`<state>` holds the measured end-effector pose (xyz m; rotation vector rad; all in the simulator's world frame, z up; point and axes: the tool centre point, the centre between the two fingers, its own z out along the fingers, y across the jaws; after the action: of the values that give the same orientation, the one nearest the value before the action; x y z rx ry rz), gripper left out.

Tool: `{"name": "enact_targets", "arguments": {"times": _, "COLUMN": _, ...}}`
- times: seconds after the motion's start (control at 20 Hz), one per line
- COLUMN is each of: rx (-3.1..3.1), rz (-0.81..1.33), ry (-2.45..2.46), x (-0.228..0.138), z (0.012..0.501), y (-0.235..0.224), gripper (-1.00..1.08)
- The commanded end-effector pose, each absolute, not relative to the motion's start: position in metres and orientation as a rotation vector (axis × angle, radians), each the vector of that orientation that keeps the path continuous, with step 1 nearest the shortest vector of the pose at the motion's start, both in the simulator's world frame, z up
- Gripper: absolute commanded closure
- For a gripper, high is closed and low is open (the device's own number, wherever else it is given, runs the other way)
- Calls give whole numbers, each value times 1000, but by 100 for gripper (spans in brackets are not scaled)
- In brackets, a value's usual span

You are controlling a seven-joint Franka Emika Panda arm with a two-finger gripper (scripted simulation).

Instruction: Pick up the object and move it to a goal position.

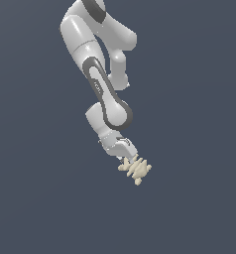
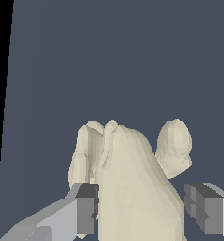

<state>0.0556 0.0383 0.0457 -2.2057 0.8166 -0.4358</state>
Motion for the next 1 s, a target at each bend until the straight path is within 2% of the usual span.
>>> {"name": "enact_targets", "arguments": {"times": 0.0, "rx": -2206, "rz": -401, "ry": 799, "x": 48, "z": 38, "y": 55, "gripper": 108}}
{"name": "enact_targets", "arguments": {"times": 0.1, "rx": -2206, "rz": -401, "ry": 799, "x": 48, "z": 38, "y": 55, "gripper": 108}}
{"name": "enact_targets", "arguments": {"times": 0.15, "rx": -2207, "rz": -437, "ry": 818, "x": 55, "z": 45, "y": 37, "gripper": 108}}
{"name": "enact_targets", "arguments": {"times": 0.45, "rx": -2208, "rz": -437, "ry": 818, "x": 51, "z": 51, "y": 39, "gripper": 108}}
{"name": "enact_targets", "arguments": {"times": 0.95, "rx": -2213, "rz": -432, "ry": 813, "x": 21, "z": 87, "y": 56, "gripper": 108}}
